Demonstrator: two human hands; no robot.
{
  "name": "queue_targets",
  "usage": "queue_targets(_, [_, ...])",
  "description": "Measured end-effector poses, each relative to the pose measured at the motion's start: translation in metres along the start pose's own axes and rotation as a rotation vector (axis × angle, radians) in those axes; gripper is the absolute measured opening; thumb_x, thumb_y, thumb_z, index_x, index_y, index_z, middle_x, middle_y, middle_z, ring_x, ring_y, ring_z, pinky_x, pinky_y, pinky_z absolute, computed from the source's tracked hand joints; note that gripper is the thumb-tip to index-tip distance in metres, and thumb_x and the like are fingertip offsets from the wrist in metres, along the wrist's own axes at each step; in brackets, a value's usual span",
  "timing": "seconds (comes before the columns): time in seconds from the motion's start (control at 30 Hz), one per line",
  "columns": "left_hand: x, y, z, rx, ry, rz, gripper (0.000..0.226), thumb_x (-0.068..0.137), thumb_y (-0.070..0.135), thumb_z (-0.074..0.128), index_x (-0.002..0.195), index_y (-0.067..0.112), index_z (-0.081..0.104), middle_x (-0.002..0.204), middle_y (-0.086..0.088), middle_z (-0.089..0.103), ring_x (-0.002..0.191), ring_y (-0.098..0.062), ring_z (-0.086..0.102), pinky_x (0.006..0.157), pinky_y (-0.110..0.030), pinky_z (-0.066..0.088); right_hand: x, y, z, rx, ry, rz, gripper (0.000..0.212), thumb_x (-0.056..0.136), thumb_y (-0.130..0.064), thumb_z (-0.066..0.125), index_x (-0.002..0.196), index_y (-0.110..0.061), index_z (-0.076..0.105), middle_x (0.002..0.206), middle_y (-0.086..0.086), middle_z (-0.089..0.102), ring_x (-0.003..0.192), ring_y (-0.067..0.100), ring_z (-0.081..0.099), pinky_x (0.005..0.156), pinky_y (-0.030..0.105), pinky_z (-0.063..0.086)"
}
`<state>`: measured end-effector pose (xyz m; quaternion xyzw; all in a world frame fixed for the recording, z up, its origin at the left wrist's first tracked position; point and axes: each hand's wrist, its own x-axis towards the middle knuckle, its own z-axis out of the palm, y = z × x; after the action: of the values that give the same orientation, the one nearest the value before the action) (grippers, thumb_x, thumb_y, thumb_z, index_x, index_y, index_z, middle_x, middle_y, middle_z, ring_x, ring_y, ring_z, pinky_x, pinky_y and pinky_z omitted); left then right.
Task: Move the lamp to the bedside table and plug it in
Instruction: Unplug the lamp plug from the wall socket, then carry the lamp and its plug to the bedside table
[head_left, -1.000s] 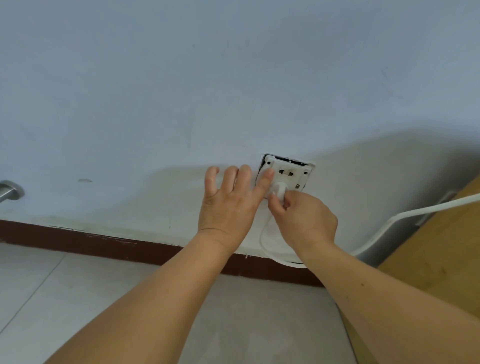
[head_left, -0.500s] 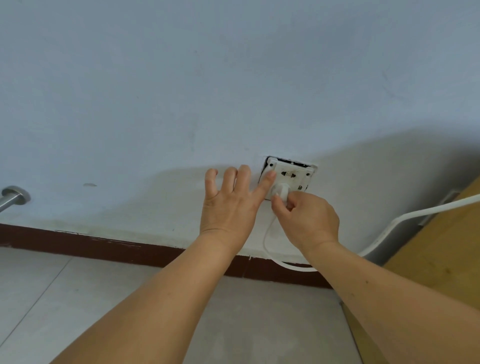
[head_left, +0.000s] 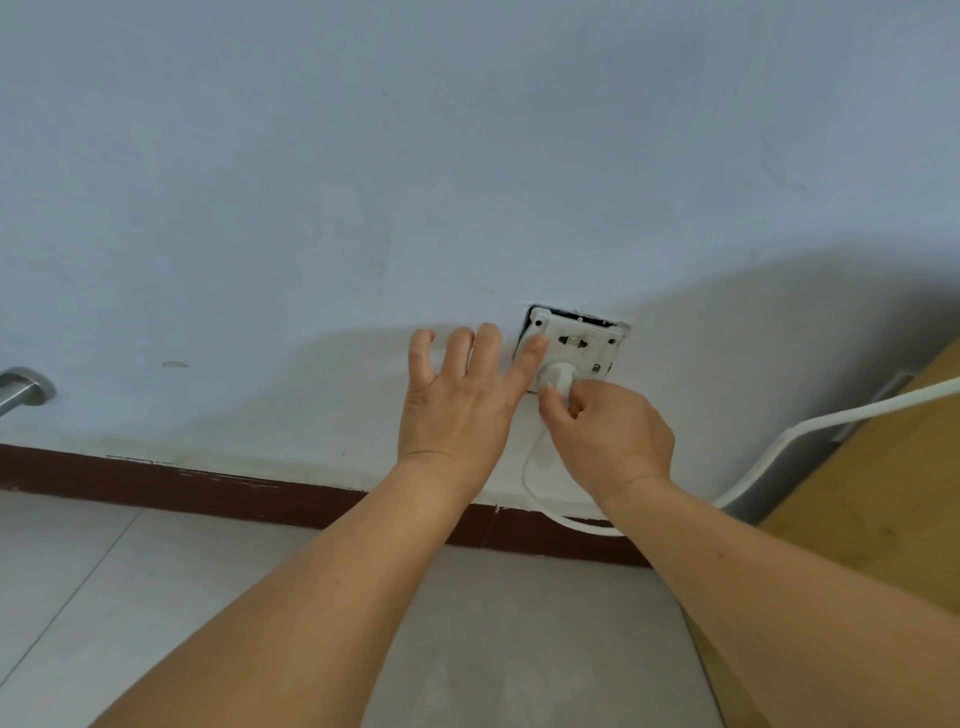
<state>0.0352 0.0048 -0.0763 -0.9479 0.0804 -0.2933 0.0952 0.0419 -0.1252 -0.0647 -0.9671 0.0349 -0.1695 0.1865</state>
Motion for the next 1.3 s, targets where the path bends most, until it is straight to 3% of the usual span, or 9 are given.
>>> queue_targets(0.3, [-0.001,0.002,0.0,-0.032,0.028,-0.007,0.077,0.066,0.011,0.033,0.138,0.036,0.027,0.118,-0.001,0.055,0.103,-0.019,0.055,0.097,-0.047,0.041,-0.012,0.002,-0.003,-0.012,0.016,-0.005,0.049,0.09,-0.051,0.038,0.05,-0.022,0.036,0.05,-0.006,0.043,0.048,0.012,0.039,0.047,0.027,0.025])
queue_targets(0.5, [-0.001,0.006,0.003,-0.168,-0.025,-0.02,0.089,0.072,0.0,0.047,0.141,0.031,0.0,0.127,-0.011,0.023,0.116,-0.029,0.032,0.106,-0.055,0.016,-0.03,0.007,-0.004,0.052,0.089,-0.005,0.047,0.09,-0.053,0.038,0.054,-0.023,0.04,0.051,-0.006,0.042,0.046,0.008,0.038,0.045,0.026,0.024])
queue_targets(0.57, [-0.001,0.007,-0.002,-0.243,-0.015,-0.046,0.089,0.07,-0.004,0.045,0.14,0.031,0.006,0.125,-0.01,0.021,0.116,-0.029,0.03,0.106,-0.053,0.013,-0.033,0.008,-0.009,0.066,0.109,-0.021,0.046,0.09,-0.053,0.038,0.054,-0.025,0.038,0.051,-0.007,0.04,0.046,0.009,0.037,0.045,0.026,0.024])
queue_targets(0.73, [-0.011,0.014,-0.02,-0.575,0.099,-0.259,0.061,0.063,-0.014,0.05,0.115,0.017,0.053,0.116,-0.012,0.042,0.11,-0.028,0.039,0.101,-0.044,0.015,-0.038,0.011,-0.027,0.096,0.152,-0.06,0.046,0.089,-0.054,0.038,0.054,-0.025,0.039,0.049,-0.006,0.038,0.045,0.01,0.036,0.045,0.024,0.024])
queue_targets(0.83, [-0.017,0.024,-0.036,-0.729,0.106,-0.313,0.049,0.066,-0.009,0.053,0.107,0.018,0.058,0.111,-0.007,0.045,0.107,-0.023,0.043,0.099,-0.038,0.012,-0.041,0.012,-0.042,0.125,0.172,-0.053,0.046,0.088,-0.055,0.038,0.054,-0.024,0.04,0.049,-0.006,0.039,0.045,0.009,0.036,0.045,0.026,0.024])
queue_targets(0.97, [-0.017,0.036,-0.066,-0.916,0.073,-0.287,0.029,0.079,0.017,0.054,0.106,0.026,0.061,0.107,0.007,0.058,0.108,-0.014,0.046,0.091,-0.028,0.01,-0.044,0.01,-0.068,0.174,0.207,-0.042,0.046,0.089,-0.052,0.041,0.053,-0.023,0.041,0.047,-0.005,0.038,0.044,0.009,0.034,0.045,0.027,0.023])
queue_targets(1.17, [-0.005,0.041,-0.105,-0.894,0.131,-0.223,0.027,0.081,0.046,0.057,0.104,0.035,0.063,0.091,0.013,0.066,0.098,-0.01,0.051,0.078,-0.028,0.013,-0.048,0.003,-0.105,0.256,0.253,-0.003,0.047,0.089,-0.054,0.04,0.054,-0.022,0.044,0.046,-0.005,0.04,0.043,0.009,0.036,0.045,0.026,0.025])
queue_targets(1.23, [0.005,0.039,-0.124,-0.899,0.154,-0.204,0.028,0.081,0.05,0.053,0.099,0.034,0.066,0.082,0.011,0.068,0.091,-0.011,0.054,0.076,-0.03,0.017,-0.048,-0.002,-0.124,0.262,0.274,-0.004,0.047,0.089,-0.054,0.04,0.052,-0.024,0.039,0.045,-0.006,0.039,0.042,0.009,0.036,0.045,0.027,0.022])
queue_targets(1.3, [0.013,0.036,-0.14,-0.949,0.146,-0.161,0.024,0.082,0.046,0.056,0.097,0.032,0.069,0.077,0.007,0.07,0.084,-0.013,0.058,0.082,-0.035,0.031,-0.046,-0.008,-0.142,0.284,0.281,-0.003,0.048,0.088,-0.056,0.038,0.052,-0.024,0.038,0.045,-0.006,0.04,0.043,0.009,0.036,0.045,0.027,0.023])
